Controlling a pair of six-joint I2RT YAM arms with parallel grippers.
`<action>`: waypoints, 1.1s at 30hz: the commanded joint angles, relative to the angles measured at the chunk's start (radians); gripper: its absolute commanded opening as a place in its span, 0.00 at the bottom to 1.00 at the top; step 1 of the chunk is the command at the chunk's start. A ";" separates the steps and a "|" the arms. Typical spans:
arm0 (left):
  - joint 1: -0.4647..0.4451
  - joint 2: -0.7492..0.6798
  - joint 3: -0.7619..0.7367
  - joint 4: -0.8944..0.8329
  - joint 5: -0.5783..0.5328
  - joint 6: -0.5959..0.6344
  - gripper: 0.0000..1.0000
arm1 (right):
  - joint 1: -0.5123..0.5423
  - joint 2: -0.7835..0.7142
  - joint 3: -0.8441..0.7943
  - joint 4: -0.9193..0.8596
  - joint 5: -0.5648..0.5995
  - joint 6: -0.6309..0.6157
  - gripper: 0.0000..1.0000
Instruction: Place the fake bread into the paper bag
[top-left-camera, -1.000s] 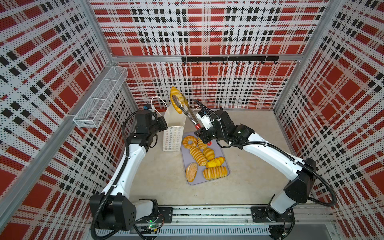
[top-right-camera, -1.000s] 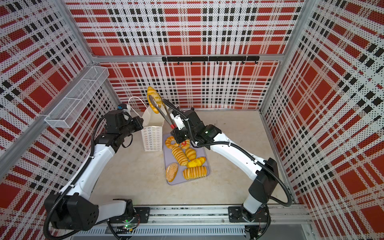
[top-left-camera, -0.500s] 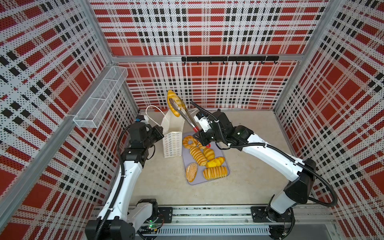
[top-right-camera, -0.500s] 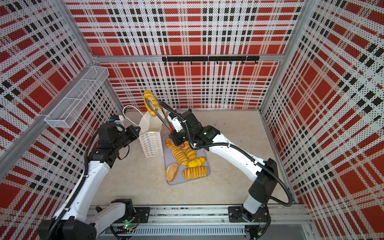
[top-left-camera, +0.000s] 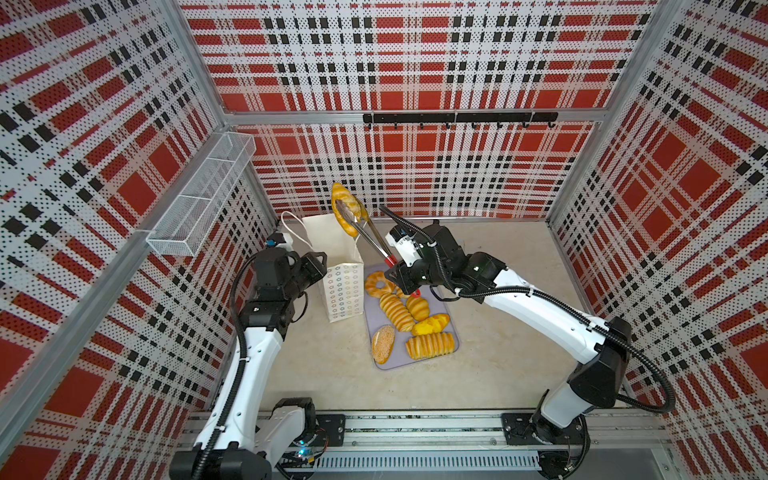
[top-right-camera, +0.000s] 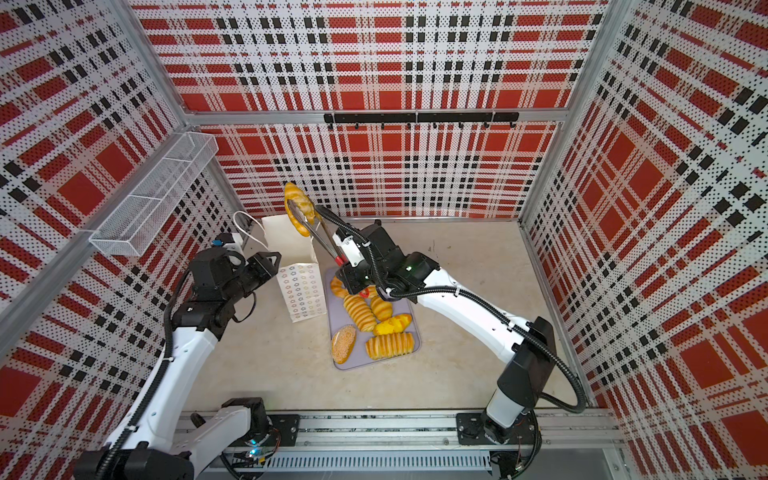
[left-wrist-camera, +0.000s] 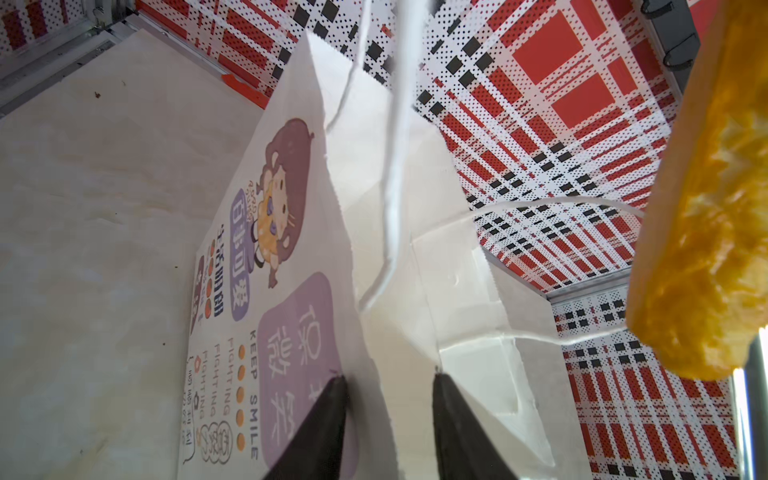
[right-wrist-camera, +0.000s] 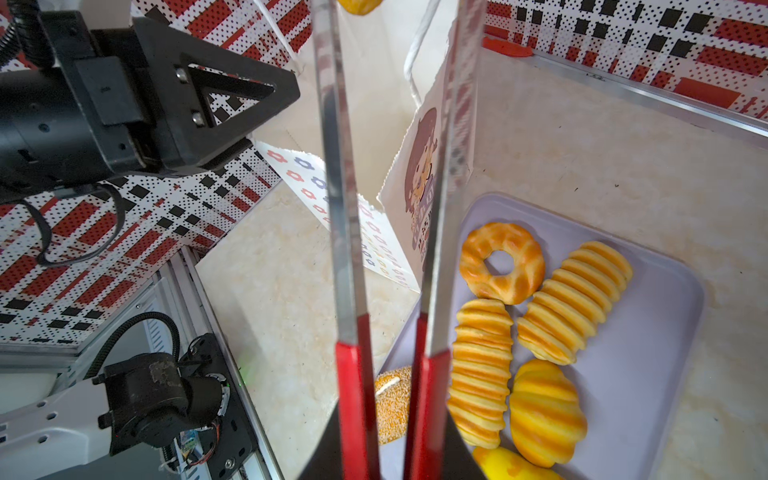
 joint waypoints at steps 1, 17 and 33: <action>0.012 0.002 0.046 -0.041 -0.023 0.044 0.42 | 0.026 0.003 0.030 0.020 -0.009 -0.022 0.14; 0.103 -0.071 -0.008 -0.109 0.013 0.115 0.60 | 0.096 0.092 0.092 -0.049 0.050 -0.019 0.15; 0.135 -0.065 -0.032 -0.086 0.046 0.141 0.62 | 0.106 0.137 0.127 -0.108 0.079 -0.020 0.24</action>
